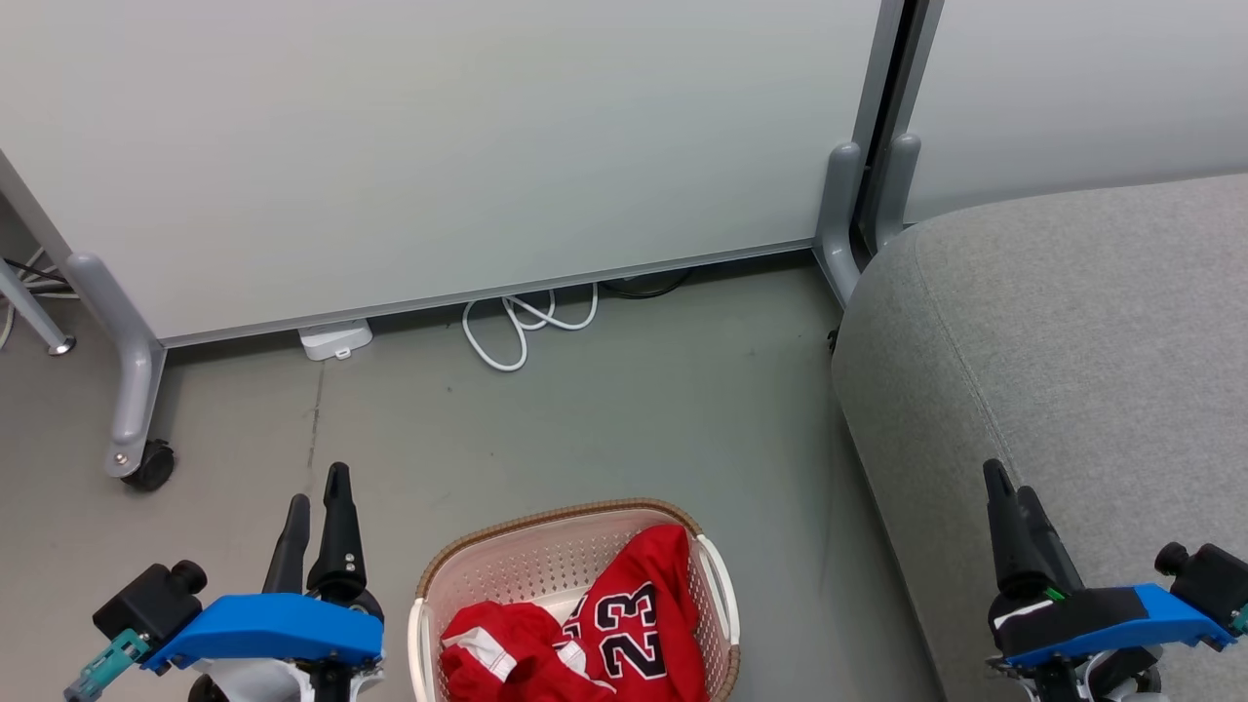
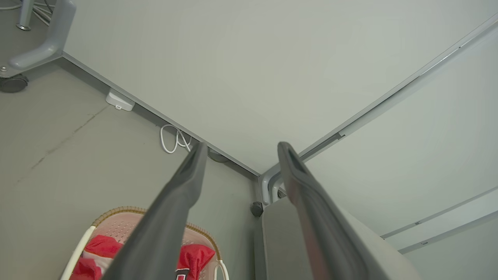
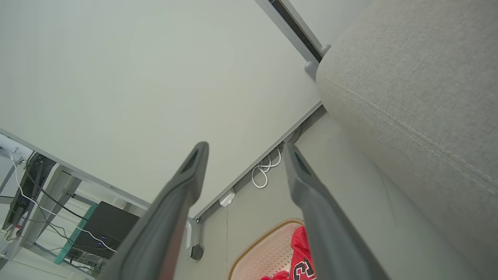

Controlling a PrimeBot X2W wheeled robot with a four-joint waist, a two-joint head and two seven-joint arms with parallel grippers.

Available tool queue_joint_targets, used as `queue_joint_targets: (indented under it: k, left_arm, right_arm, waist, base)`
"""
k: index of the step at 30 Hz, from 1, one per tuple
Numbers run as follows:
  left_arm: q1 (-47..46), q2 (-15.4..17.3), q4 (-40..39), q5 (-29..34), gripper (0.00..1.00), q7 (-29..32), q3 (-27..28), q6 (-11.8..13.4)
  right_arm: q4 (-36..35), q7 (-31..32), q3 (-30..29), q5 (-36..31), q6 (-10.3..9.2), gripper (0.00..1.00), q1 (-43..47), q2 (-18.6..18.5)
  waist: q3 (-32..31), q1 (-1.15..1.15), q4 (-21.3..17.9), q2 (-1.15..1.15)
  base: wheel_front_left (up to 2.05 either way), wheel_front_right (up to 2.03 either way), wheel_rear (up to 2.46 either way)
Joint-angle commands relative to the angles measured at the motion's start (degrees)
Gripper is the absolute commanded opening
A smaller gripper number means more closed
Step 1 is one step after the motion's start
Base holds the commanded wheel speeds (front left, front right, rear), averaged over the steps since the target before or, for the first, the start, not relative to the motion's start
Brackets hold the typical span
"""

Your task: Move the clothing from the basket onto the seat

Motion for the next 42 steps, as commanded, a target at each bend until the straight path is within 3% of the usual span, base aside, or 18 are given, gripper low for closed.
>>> queue_joint_targets:
  k: [1,42]
  left_arm:
    - [-1.52,0.47,-0.72,2.40,1.00,-0.70,-0.42,-0.06]
    - [-1.83,0.08,0.23,24.72,1.00,-7.07,-2.81,-1.26]
  right_arm:
    - [-0.50,-0.75,0.28,-2.49,0.07,1.00,-1.67,-0.38]
    - [0.42,-6.69,2.01,-28.71,0.12,1.00,-2.46,-0.49]
  waist:
    - [0.01,0.00,0.04,0.00]
    - [-0.10,0.00,0.99,0.00]
  base:
    - [0.00,0.00,0.00]
    - [0.00,0.00,0.00]
